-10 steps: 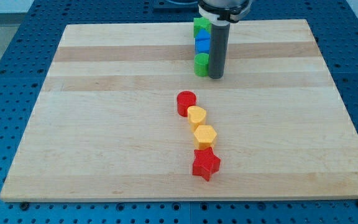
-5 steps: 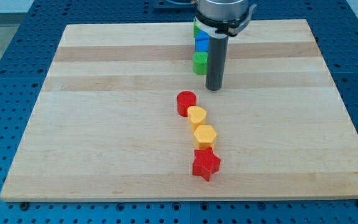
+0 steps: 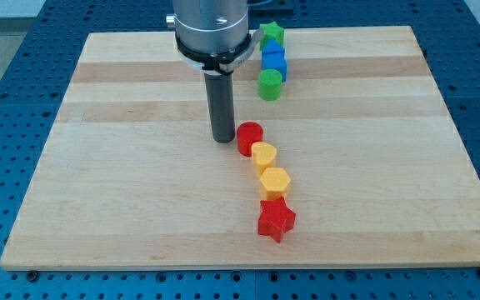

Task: Arrange the red blocks to form a vertical line

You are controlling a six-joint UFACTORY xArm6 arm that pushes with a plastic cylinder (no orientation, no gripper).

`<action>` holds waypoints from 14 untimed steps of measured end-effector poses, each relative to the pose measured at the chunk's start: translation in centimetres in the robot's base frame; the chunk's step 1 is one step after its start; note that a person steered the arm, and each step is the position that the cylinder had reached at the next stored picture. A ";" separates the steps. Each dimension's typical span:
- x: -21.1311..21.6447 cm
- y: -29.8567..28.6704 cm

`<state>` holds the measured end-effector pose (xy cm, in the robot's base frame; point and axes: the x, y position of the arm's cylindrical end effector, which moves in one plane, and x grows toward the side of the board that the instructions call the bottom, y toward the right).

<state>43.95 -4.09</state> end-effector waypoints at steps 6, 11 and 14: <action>0.3 1.7; 0.9 -0.4; 11.1 -2.7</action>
<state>55.09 -6.81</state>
